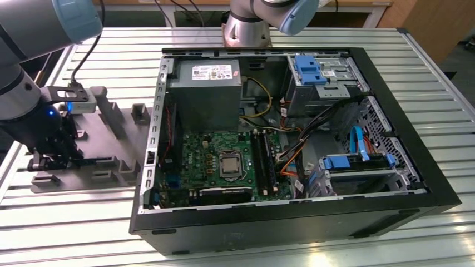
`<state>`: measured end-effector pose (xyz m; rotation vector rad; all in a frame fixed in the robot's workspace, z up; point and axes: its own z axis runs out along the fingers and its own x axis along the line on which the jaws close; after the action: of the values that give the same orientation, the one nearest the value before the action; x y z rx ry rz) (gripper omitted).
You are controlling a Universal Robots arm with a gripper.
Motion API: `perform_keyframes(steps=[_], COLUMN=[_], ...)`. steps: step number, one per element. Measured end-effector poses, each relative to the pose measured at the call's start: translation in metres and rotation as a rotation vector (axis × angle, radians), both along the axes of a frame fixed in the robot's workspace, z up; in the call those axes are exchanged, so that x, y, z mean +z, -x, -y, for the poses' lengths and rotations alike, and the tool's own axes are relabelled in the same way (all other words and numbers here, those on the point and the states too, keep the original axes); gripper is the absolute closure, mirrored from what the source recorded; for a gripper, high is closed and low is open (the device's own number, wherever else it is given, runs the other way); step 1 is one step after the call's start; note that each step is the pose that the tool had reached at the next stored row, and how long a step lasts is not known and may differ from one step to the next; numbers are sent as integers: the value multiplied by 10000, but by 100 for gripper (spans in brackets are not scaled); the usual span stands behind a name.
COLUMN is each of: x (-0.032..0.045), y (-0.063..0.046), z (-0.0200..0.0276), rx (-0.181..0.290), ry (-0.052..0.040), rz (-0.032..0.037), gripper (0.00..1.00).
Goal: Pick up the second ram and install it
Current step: 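Pick up the second ram and move it above second insertion slot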
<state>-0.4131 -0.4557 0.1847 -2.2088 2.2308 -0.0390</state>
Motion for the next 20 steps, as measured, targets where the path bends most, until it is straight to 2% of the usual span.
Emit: perform_keyframes(steps=[20], x=[19], y=[-13], z=[0], rx=[0], ry=[0], rz=[-1], gripper=[71])
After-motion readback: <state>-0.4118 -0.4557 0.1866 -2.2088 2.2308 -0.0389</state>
